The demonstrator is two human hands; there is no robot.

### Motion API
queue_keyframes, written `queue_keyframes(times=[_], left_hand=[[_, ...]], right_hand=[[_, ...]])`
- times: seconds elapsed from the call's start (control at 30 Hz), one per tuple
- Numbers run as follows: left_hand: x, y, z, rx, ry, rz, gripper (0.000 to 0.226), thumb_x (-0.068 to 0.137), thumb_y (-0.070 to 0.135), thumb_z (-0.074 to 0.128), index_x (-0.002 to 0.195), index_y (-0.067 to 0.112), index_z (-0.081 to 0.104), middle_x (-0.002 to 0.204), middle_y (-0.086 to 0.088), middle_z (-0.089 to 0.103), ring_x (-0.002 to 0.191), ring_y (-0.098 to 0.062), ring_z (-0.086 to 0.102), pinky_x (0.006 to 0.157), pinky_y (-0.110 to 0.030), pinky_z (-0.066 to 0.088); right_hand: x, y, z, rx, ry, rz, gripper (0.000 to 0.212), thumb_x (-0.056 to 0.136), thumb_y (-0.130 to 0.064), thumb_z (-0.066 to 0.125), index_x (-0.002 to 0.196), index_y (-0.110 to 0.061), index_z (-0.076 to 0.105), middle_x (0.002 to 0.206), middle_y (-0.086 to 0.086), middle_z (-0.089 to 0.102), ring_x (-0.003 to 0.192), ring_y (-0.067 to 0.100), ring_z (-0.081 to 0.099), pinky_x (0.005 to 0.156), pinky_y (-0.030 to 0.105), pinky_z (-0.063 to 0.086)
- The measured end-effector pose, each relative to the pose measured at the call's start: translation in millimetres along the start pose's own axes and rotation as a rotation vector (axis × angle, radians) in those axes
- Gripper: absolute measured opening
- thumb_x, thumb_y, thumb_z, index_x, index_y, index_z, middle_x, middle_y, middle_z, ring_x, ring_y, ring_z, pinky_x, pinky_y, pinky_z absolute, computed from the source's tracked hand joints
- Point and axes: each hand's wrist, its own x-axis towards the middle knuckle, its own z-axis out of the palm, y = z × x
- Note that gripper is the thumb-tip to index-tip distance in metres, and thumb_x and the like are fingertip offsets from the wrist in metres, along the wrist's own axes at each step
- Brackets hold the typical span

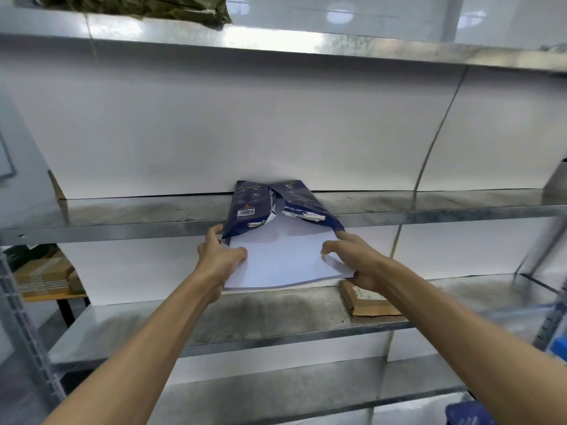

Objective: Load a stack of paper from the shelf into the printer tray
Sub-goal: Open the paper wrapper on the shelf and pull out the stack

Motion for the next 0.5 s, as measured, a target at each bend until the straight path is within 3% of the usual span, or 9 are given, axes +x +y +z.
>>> queue_keyframes(times=[0.07, 0.13, 0.27, 0.3, 0.4, 0.5], left_hand=[[-10, -3, 4, -0.032, -0.002, -0.016, 0.082, 0.078, 0.002, 0.064, 0.144, 0.033, 0.027, 0.142, -0.007, 0.037, 0.112, -0.028, 0.054, 0.085, -0.041, 0.053], [-23, -5, 5, -0.061, 0.000, -0.046, 0.082, 0.081, 0.003, 0.061, 0.146, 0.035, 0.023, 0.139, -0.005, 0.037, 0.109, -0.029, 0.055, 0.076, -0.039, 0.053], [-59, -17, 4, -0.084, -0.065, -0.049, 0.075, 0.086, 0.000, 0.054, 0.147, 0.030, 0.022, 0.124, -0.011, 0.055, 0.084, -0.028, 0.063, 0.062, -0.033, 0.053], [-68, -20, 7, -0.076, -0.077, -0.035, 0.071, 0.087, 0.000, 0.052, 0.146, 0.028, 0.025, 0.124, -0.010, 0.057, 0.087, -0.028, 0.063, 0.065, -0.034, 0.054], [-87, -26, 17, -0.018, -0.063, 0.055, 0.066, 0.090, 0.003, 0.052, 0.148, 0.025, 0.028, 0.133, 0.000, 0.047, 0.115, -0.026, 0.054, 0.093, -0.039, 0.049], [-100, -25, 19, 0.031, -0.038, 0.130, 0.066, 0.090, 0.003, 0.053, 0.147, 0.028, 0.031, 0.139, 0.003, 0.042, 0.125, -0.023, 0.047, 0.101, -0.037, 0.043]], right_hand=[[-8, 3, 2, 0.016, -0.026, -0.021, 0.060, 0.092, -0.003, 0.058, 0.146, -0.011, 0.034, 0.131, 0.010, 0.051, 0.098, 0.022, 0.053, 0.075, 0.030, 0.044], [-19, 9, 1, 0.063, -0.058, -0.037, 0.068, 0.094, 0.001, 0.056, 0.152, -0.014, 0.025, 0.140, 0.009, 0.046, 0.104, 0.018, 0.054, 0.083, 0.027, 0.046], [-38, 31, -7, 0.152, -0.128, 0.008, 0.070, 0.093, 0.007, 0.056, 0.153, -0.010, 0.025, 0.132, 0.009, 0.053, 0.085, 0.012, 0.063, 0.061, 0.017, 0.057], [-43, 36, -8, 0.140, -0.136, 0.025, 0.072, 0.092, 0.007, 0.057, 0.153, -0.011, 0.024, 0.127, 0.007, 0.052, 0.085, 0.013, 0.063, 0.061, 0.018, 0.057], [-50, 45, -13, 0.124, -0.141, 0.013, 0.076, 0.092, 0.007, 0.057, 0.155, -0.017, 0.021, 0.121, 0.005, 0.052, 0.089, 0.019, 0.065, 0.069, 0.025, 0.059], [-59, 49, -16, 0.044, -0.153, -0.115, 0.072, 0.093, 0.003, 0.058, 0.150, -0.027, 0.027, 0.122, -0.001, 0.056, 0.098, 0.019, 0.064, 0.090, 0.034, 0.056]])
